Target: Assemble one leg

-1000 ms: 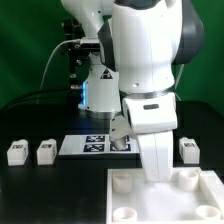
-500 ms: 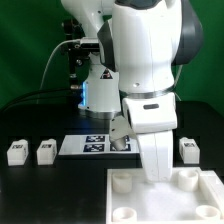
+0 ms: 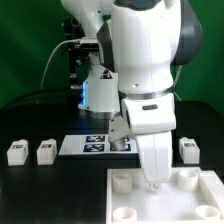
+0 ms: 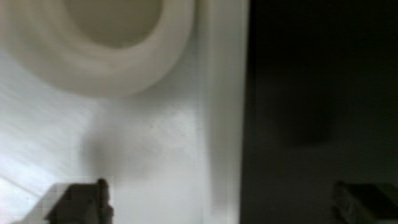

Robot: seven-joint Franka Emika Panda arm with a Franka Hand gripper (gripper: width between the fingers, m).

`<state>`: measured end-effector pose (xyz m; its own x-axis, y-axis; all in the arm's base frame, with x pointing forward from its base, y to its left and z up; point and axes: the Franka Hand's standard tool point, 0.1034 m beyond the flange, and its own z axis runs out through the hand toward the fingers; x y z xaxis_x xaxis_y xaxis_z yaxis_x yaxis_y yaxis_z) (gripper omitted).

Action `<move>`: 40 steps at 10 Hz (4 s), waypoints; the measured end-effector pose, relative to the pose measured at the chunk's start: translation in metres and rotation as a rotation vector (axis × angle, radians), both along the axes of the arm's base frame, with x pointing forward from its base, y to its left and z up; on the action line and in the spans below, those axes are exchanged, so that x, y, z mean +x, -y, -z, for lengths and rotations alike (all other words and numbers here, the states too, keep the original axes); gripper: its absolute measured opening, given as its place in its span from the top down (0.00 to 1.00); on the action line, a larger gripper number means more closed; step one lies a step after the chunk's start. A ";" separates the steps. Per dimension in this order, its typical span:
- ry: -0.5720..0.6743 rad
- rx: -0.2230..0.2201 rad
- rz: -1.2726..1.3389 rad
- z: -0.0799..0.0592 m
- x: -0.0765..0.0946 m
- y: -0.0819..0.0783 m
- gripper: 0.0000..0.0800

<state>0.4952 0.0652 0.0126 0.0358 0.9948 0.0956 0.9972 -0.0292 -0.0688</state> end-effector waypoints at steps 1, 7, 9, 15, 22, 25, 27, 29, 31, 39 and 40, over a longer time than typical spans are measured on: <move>0.000 0.000 0.000 0.000 0.000 0.000 0.20; 0.000 -0.004 0.040 -0.002 0.001 0.001 0.19; 0.024 -0.020 0.122 -0.025 0.007 -0.001 0.19; -0.071 -0.057 0.932 -0.043 -0.018 -0.064 0.19; -0.191 -0.037 1.661 -0.032 -0.045 -0.078 0.19; -0.291 -0.151 1.618 -0.032 -0.055 -0.078 0.19; -0.455 -0.331 1.570 -0.036 -0.071 -0.095 0.19; -0.566 -0.436 1.535 -0.033 -0.073 -0.101 0.19; -0.695 -0.559 1.481 -0.032 -0.077 -0.101 0.19; -0.761 -0.638 1.449 -0.005 -0.102 -0.109 0.19; -0.767 -0.644 1.445 -0.001 -0.104 -0.110 0.19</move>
Offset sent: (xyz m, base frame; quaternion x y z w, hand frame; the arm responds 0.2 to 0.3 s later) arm 0.0000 0.0000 0.0000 0.0000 0.0000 0.0000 1.0000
